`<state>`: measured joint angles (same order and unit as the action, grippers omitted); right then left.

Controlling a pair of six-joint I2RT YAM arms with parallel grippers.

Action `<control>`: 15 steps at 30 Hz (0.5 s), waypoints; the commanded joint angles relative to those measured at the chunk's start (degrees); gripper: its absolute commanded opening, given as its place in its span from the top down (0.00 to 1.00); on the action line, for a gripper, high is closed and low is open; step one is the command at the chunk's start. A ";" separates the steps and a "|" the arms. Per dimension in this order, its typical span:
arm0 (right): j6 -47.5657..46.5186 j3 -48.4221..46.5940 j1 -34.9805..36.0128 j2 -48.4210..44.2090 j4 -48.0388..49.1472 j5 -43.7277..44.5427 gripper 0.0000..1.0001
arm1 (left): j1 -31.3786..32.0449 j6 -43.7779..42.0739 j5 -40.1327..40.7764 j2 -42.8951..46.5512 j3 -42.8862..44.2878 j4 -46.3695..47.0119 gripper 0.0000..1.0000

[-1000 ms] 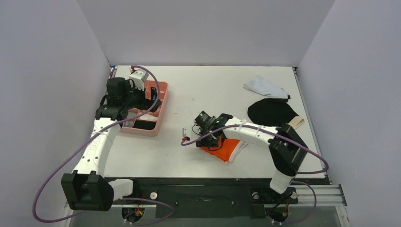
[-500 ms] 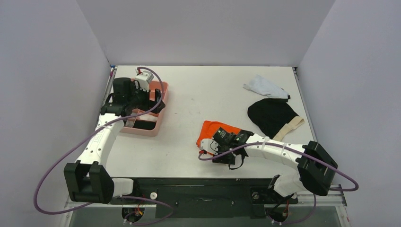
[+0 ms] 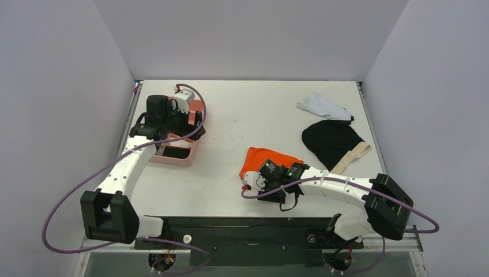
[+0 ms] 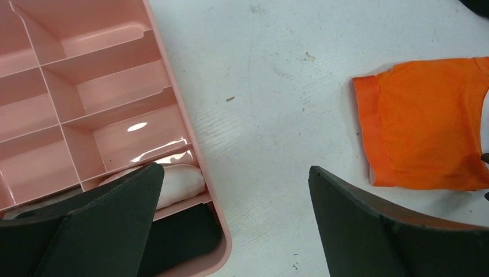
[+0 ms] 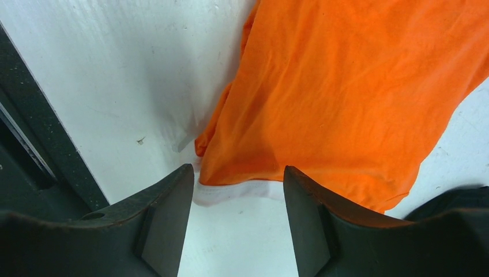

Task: Roll the underwear
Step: Fold the underwear at the center of the board.

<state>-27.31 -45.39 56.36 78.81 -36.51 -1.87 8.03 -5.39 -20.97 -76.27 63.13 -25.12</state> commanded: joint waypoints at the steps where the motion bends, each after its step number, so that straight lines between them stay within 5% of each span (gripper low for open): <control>1: 1.40 0.51 0.56 -2.99 1.06 0.02 0.46 | 0.61 -1.03 1.01 -0.36 1.03 1.37 0.03; 15: 2.12 1.60 1.73 1.26 1.07 -0.68 0.48 | 2.57 -1.98 2.75 -0.34 1.24 1.11 0.03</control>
<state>-26.04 -44.14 57.49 79.00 -36.53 -2.42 9.91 -6.46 -19.05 -76.60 63.13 -25.12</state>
